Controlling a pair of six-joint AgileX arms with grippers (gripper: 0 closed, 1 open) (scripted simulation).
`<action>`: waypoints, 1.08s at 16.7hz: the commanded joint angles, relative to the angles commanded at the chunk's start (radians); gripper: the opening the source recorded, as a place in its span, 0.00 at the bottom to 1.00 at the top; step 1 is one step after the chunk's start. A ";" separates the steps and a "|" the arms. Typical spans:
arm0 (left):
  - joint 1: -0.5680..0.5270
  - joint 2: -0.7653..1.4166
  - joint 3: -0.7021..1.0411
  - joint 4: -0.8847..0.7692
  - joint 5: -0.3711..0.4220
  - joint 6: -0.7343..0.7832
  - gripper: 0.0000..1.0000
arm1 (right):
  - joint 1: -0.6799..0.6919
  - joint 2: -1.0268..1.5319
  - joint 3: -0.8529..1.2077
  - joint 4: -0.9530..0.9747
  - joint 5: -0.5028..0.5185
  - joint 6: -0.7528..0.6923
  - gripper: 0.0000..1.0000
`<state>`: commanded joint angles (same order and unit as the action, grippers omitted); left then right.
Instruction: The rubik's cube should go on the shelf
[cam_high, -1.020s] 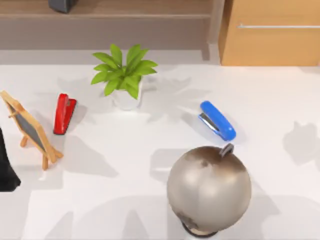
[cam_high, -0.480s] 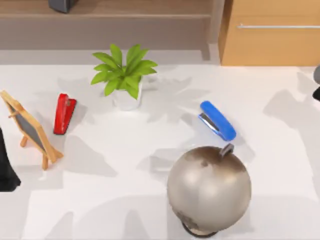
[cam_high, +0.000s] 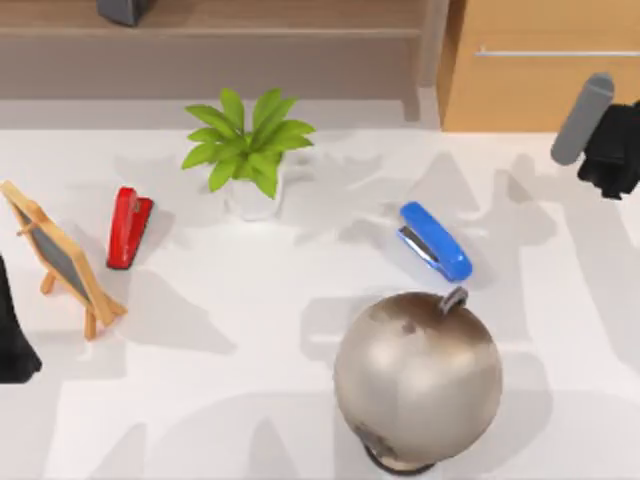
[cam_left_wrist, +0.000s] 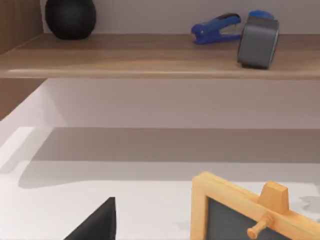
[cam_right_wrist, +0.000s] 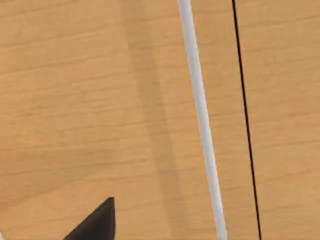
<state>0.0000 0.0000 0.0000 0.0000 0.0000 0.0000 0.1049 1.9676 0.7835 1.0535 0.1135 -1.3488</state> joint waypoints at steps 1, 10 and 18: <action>0.000 0.000 0.000 0.000 0.000 0.000 1.00 | 0.006 0.059 0.026 0.041 0.019 -0.030 1.00; 0.000 0.000 0.000 0.000 0.000 0.000 1.00 | 0.072 0.263 0.161 0.230 0.099 -0.209 1.00; 0.000 0.000 0.000 0.000 0.000 0.000 1.00 | 0.061 0.305 0.255 0.178 0.088 -0.210 1.00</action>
<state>0.0000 0.0000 0.0000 0.0000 0.0000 0.0000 0.1658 2.2722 1.0389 1.2312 0.2018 -1.5585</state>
